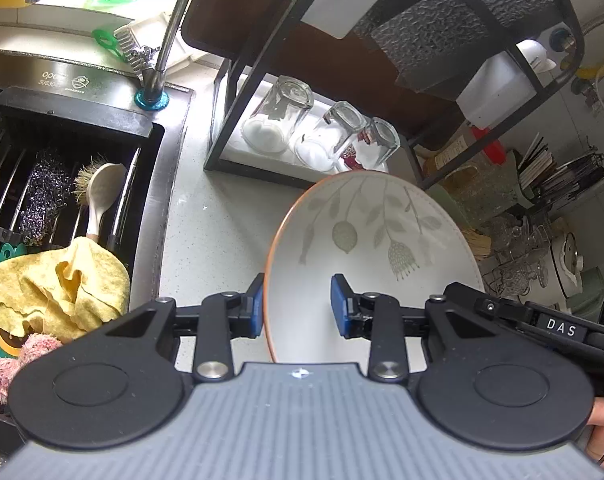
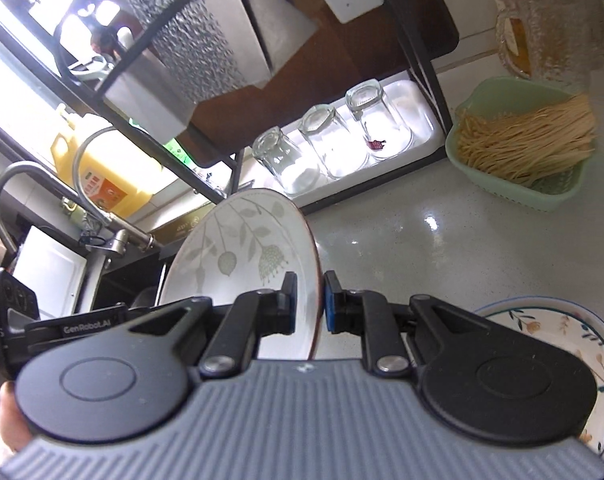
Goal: Organize plates and bowls
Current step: 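Lift the leaf-print plate with both grippers toward the plate stack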
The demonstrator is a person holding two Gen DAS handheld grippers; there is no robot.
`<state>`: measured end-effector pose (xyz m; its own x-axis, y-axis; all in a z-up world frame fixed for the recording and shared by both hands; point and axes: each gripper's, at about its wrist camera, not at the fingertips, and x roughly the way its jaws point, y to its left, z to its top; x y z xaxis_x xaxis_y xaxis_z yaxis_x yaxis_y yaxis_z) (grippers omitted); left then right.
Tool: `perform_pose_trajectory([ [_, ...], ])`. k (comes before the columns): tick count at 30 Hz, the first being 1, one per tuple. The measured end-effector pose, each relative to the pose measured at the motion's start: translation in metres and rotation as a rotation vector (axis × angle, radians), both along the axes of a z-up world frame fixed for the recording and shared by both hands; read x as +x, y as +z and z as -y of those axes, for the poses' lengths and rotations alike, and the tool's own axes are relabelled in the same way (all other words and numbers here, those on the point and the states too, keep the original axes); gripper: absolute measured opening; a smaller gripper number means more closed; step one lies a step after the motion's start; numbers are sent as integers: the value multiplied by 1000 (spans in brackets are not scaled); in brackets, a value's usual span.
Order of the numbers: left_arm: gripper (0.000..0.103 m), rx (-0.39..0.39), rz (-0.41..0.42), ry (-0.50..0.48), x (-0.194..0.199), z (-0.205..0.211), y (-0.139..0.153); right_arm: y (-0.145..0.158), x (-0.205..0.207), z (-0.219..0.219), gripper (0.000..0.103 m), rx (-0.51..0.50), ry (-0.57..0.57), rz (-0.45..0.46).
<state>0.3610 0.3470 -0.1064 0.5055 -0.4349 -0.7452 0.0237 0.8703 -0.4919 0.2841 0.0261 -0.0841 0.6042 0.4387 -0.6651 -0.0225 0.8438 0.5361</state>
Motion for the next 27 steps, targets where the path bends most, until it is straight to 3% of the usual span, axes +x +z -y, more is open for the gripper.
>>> perform_pose_trajectory([
  [14,37,-28,16,-76,-16,46,23,30,-35,38,17,-20,-97,94],
  [27,37,-26,-53,-192,-32,105,1,16,-80,83,17,-48,-173,55],
])
